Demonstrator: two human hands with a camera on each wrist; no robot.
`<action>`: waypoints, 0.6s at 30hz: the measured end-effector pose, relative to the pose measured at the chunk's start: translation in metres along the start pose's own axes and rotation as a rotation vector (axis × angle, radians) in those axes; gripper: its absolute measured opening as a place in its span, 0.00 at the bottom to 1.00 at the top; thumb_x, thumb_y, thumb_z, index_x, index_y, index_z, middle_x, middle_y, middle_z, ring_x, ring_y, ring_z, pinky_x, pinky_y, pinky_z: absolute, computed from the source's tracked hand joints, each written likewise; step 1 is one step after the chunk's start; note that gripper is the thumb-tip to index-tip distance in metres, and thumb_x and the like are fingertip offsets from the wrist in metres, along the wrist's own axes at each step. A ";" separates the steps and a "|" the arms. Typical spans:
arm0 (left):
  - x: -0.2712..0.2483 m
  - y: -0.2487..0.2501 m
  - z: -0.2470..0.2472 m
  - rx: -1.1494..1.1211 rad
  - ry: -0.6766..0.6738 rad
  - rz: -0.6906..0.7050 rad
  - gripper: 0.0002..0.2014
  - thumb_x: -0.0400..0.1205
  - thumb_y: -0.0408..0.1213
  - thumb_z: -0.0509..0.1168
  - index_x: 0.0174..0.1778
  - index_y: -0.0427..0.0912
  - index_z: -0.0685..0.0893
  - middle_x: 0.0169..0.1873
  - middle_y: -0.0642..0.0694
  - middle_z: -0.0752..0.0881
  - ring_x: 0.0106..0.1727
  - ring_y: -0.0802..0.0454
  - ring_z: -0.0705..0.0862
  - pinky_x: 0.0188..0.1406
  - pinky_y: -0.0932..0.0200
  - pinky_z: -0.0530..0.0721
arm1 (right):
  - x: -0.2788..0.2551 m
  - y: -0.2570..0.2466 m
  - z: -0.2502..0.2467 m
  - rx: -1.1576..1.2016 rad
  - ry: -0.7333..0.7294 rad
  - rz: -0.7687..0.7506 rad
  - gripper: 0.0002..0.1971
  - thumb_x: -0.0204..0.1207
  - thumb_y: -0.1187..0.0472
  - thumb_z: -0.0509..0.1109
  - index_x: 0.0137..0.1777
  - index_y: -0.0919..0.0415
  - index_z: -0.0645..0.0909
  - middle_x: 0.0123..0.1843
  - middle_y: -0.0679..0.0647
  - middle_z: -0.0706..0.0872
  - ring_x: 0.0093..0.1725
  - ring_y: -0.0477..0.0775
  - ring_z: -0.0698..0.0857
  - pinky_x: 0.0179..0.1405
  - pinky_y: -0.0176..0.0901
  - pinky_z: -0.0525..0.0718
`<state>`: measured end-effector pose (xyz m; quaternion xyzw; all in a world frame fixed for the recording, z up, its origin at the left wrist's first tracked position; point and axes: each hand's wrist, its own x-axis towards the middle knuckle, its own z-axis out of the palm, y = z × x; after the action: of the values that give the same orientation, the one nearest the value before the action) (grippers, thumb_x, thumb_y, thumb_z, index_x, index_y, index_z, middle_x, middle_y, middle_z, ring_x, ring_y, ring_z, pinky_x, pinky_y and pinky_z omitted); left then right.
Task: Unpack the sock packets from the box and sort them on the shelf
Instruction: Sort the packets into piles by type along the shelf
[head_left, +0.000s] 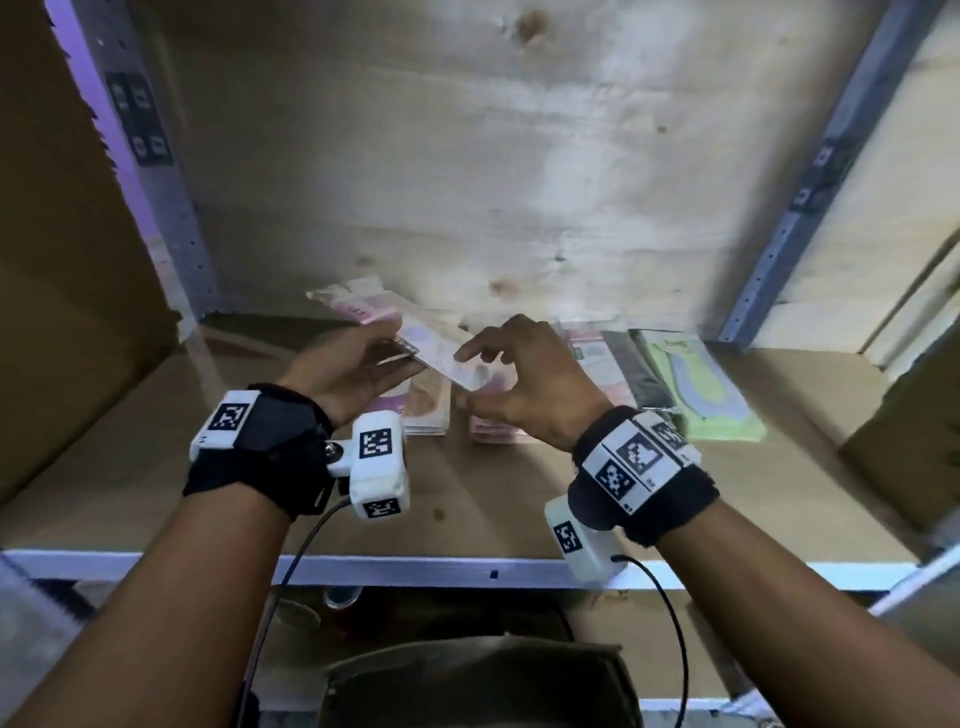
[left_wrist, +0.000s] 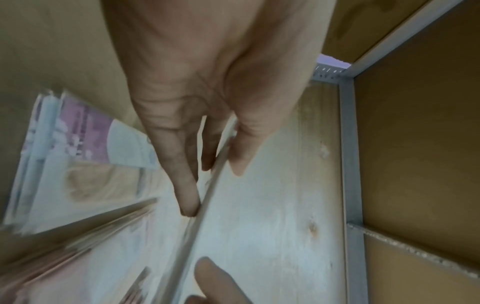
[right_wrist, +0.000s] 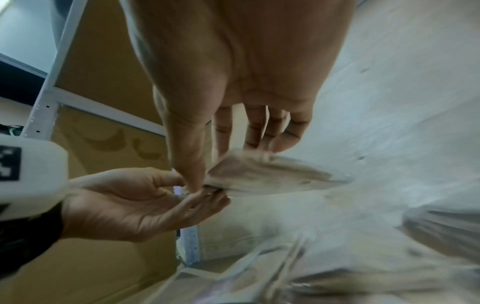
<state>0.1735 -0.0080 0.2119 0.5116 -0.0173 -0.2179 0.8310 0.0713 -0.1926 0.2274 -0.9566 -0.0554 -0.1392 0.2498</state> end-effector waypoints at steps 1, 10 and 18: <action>0.002 -0.005 0.003 0.009 0.031 0.000 0.04 0.85 0.30 0.65 0.52 0.34 0.83 0.45 0.37 0.90 0.41 0.48 0.92 0.36 0.57 0.91 | -0.006 0.009 -0.001 -0.003 -0.004 0.022 0.23 0.65 0.47 0.81 0.61 0.45 0.84 0.55 0.50 0.80 0.59 0.54 0.75 0.62 0.46 0.75; 0.013 -0.035 0.020 0.205 -0.077 -0.038 0.04 0.83 0.31 0.68 0.52 0.40 0.85 0.43 0.43 0.93 0.39 0.51 0.93 0.40 0.58 0.92 | -0.034 0.074 -0.019 0.254 0.129 0.294 0.18 0.77 0.51 0.73 0.65 0.53 0.81 0.54 0.55 0.88 0.50 0.53 0.88 0.53 0.51 0.88; 0.025 -0.047 0.021 0.215 -0.064 -0.066 0.04 0.83 0.33 0.69 0.52 0.41 0.86 0.44 0.44 0.93 0.40 0.53 0.93 0.35 0.62 0.90 | -0.039 0.080 -0.009 0.743 -0.049 0.377 0.19 0.72 0.67 0.78 0.63 0.61 0.82 0.42 0.61 0.78 0.38 0.50 0.81 0.30 0.27 0.79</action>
<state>0.1744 -0.0532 0.1768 0.5908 -0.0501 -0.2582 0.7628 0.0457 -0.2683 0.1868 -0.7980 0.0683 -0.0389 0.5975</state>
